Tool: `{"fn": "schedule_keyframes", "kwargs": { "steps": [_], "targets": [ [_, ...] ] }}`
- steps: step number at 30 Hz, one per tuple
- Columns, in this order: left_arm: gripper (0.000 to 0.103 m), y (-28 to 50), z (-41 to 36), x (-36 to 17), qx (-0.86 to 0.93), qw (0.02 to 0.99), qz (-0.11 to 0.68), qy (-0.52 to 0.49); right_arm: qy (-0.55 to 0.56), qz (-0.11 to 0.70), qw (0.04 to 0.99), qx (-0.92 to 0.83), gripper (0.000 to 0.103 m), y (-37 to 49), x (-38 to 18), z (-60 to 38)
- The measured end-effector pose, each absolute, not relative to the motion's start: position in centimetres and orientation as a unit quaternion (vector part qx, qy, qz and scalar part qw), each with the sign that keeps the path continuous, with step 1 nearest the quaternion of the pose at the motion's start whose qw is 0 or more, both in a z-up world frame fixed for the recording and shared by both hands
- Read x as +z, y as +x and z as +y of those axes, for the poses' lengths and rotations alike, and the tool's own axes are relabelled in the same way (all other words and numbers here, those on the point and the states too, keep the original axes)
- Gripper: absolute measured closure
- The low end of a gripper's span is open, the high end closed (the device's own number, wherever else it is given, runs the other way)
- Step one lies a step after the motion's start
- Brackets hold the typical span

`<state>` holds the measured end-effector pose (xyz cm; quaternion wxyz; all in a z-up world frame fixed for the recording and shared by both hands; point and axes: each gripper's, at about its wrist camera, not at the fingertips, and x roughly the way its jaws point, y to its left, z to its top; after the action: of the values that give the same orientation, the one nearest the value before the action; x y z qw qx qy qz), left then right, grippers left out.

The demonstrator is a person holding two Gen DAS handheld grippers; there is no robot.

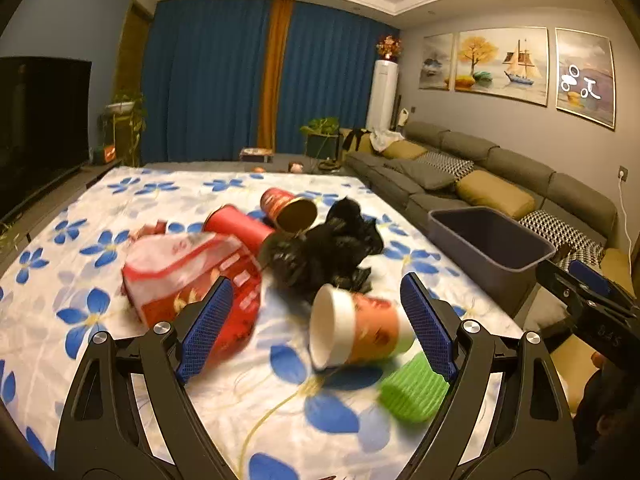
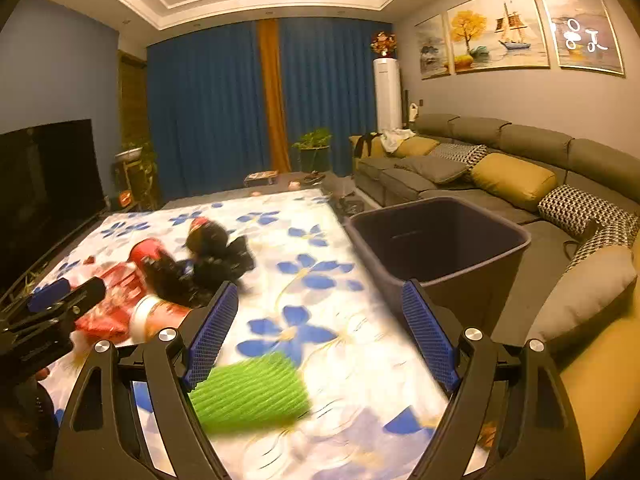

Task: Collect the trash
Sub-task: 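Move both tools back toward the trash on the table, then grasp the white-orange paper cup with the left tool while the right tool approaches the green foam net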

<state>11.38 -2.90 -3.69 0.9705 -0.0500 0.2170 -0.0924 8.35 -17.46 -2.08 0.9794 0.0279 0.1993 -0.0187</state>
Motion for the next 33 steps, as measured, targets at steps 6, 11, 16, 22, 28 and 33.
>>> {"fn": "schedule_keyframes", "kwargs": {
  "steps": [6, 11, 16, 22, 28, 33],
  "targets": [
    [0.022, 11.7, -2.9, -4.9, -0.108, 0.965, 0.23, -0.056, 0.014, 0.213, 0.977, -0.008, 0.021, 8.0, -3.5, -15.8],
    [0.042, 13.1, -3.6, -6.2, -0.132, 0.956, 0.257, -0.051, 0.002, 0.222, 0.975, 0.001, 0.021, 7.9, -4.4, -14.8],
    [0.06, 14.4, -4.2, -7.3, -0.157, 0.944, 0.287, -0.048, -0.002, 0.226, 0.974, 0.007, 0.022, 7.9, -5.0, -14.4],
    [0.078, 15.9, -4.4, -8.3, -0.191, 0.925, 0.323, -0.065, -0.003, 0.234, 0.972, 0.013, 0.022, 8.0, -5.5, -14.4],
    [0.1, 15.4, -5.0, -8.3, -0.211, 0.924, 0.313, -0.058, -0.009, 0.247, 0.969, 0.024, 0.022, 8.2, -6.1, -13.8],
    [0.101, 14.2, -5.0, -7.3, -0.21, 0.931, 0.293, -0.056, -0.013, 0.267, 0.963, 0.033, 0.022, 8.6, -6.8, -13.5]
  ]
}}
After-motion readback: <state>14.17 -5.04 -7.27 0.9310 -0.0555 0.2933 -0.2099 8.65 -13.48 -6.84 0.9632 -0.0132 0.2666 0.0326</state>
